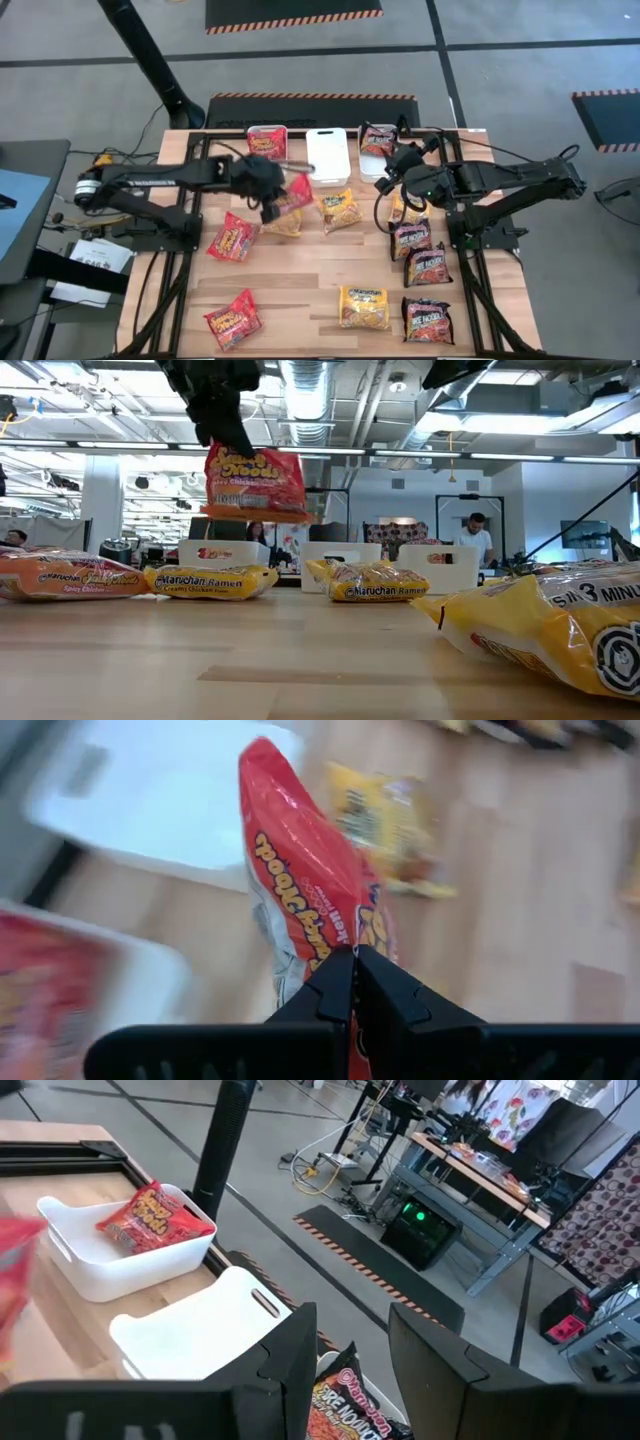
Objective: Sort Maruchan noodles
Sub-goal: Put the orange noodle pack into the left white bin
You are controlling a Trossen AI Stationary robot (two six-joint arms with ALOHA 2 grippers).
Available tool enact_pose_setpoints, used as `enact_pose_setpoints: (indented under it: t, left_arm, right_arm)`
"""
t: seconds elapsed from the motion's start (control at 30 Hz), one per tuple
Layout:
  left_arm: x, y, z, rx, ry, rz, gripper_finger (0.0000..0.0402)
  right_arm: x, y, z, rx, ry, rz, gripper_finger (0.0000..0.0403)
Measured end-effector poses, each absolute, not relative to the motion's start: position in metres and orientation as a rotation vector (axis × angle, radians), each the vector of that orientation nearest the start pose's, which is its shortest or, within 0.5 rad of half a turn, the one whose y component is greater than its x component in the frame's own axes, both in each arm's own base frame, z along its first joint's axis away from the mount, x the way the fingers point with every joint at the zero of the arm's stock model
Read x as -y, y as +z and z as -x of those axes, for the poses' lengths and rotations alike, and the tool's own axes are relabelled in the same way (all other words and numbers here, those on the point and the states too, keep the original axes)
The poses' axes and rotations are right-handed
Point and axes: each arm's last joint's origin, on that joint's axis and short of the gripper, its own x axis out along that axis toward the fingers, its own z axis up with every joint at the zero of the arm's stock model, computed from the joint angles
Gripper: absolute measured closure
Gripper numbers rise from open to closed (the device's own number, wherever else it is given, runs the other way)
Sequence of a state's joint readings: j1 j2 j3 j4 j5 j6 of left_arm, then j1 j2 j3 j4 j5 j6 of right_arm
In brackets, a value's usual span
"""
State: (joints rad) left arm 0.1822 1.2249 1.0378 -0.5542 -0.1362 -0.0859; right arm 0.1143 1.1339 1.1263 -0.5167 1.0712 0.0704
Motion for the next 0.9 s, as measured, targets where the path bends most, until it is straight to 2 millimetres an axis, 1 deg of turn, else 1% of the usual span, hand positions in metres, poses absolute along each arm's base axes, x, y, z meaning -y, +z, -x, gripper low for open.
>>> enact_pose_setpoints:
  t: [0.17, 0.37, 0.53, 0.6, 0.7, 0.9]
  left_arm:
    - [-0.082, 0.310, -0.226, -0.728, 0.502, 0.048, 0.0401]
    - [-0.124, 0.311, -0.204, -0.770, 0.641, -0.013, 0.0401]
    - [-0.154, 0.309, -0.189, -0.793, 0.646, -0.025, 0.0401]
    - [-0.164, 0.308, -0.187, -0.784, 0.639, -0.036, 0.0401]
    - [-0.179, 0.299, -0.181, -0.826, 0.620, -0.029, 0.0401]
    - [-0.204, 0.276, -0.183, -0.908, 0.597, -0.018, 0.0401]
  right_arm:
    - [0.000, 0.360, -0.226, -0.418, -0.947, 0.240, 0.0251]
    - [0.000, 0.360, -0.226, -0.418, -0.947, 0.240, 0.0251]
    - [0.000, 0.360, -0.226, -0.418, -0.947, 0.240, 0.0251]
    - [0.000, 0.360, -0.226, -0.418, -0.947, 0.240, 0.0251]
    - [-0.001, 0.360, -0.226, -0.417, -0.947, 0.240, 0.0251]
    - [-0.001, 0.360, -0.226, -0.417, -0.947, 0.240, 0.0251]
